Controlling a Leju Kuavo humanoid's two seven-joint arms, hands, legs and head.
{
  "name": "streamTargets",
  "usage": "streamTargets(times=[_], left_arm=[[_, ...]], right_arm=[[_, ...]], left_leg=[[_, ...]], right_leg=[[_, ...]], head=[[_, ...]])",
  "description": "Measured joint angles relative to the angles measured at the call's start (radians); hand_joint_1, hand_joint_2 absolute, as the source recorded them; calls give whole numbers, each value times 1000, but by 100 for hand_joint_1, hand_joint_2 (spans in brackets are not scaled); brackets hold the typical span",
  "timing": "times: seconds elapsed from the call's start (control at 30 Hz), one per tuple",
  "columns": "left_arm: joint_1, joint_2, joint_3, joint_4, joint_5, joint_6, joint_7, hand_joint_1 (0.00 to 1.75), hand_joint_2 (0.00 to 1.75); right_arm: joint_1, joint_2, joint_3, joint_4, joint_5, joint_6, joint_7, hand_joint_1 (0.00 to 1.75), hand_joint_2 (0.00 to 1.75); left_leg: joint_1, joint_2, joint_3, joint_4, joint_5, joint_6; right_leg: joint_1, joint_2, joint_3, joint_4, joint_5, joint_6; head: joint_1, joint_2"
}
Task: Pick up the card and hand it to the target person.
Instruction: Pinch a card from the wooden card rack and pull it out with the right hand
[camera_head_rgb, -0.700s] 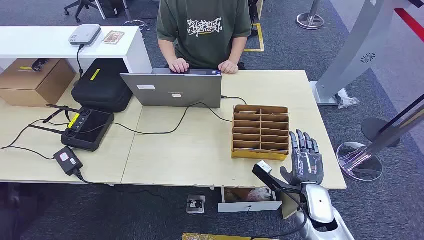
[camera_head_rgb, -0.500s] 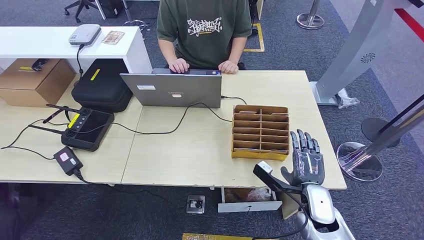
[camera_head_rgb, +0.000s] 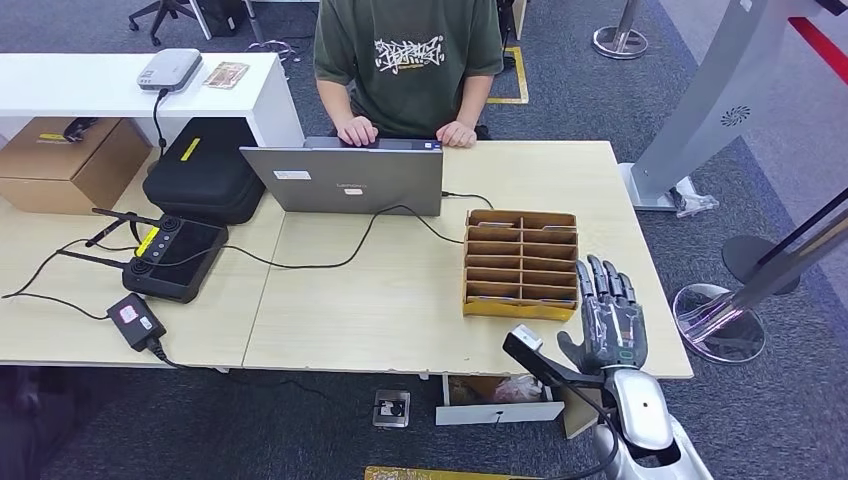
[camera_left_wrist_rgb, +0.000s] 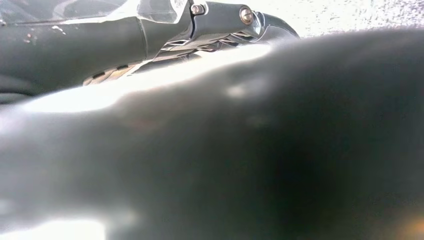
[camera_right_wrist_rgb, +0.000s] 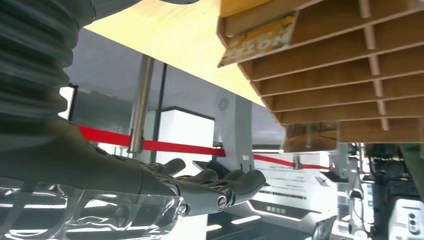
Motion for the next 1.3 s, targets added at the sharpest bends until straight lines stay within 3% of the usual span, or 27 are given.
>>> streamTargets(times=[0.37,0.7,1.0,1.3], left_arm=[[0,-2,0,0,0,9,3,0,0],[-1,0,0,0,-1,-8,4,0,0],[0,6,0,0,2,-9,19,0,0],[0,4,0,0,10,12,10,0,0]], right_arm=[[-173,25,34,206,-25,1,-30,0,175],[-248,57,49,326,-37,-8,-38,0,175],[-250,63,51,347,-40,-21,-38,0,175],[-191,54,51,254,-40,-28,-29,0,175]], left_leg=[[0,0,0,0,2,1],[0,-1,0,0,2,1],[0,-1,0,0,2,1],[0,-1,0,0,2,1]], right_leg=[[0,-1,0,0,1,0],[0,-1,0,0,1,0],[0,-1,0,0,1,0],[0,-1,-1,0,1,0]], head=[[0,0],[0,0],[0,0],[0,0]])
